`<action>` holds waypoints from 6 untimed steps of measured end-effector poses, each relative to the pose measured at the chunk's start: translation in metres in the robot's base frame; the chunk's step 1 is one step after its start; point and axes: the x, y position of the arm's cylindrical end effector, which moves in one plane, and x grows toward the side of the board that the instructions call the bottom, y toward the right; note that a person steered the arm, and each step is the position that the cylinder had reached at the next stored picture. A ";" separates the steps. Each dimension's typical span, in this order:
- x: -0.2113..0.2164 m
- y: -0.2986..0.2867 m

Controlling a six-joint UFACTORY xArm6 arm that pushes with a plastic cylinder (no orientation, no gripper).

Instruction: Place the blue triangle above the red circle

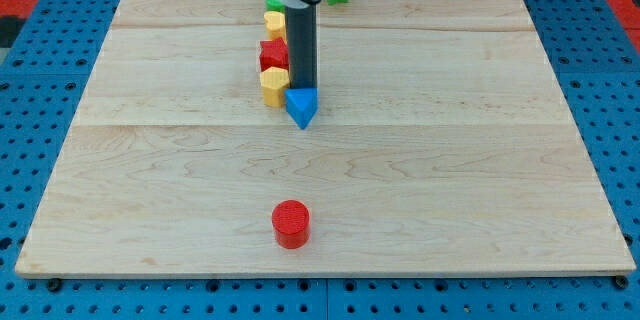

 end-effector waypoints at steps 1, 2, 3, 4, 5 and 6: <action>0.019 0.013; 0.036 0.002; 0.057 -0.004; 0.078 -0.012; 0.099 -0.012; 0.102 -0.012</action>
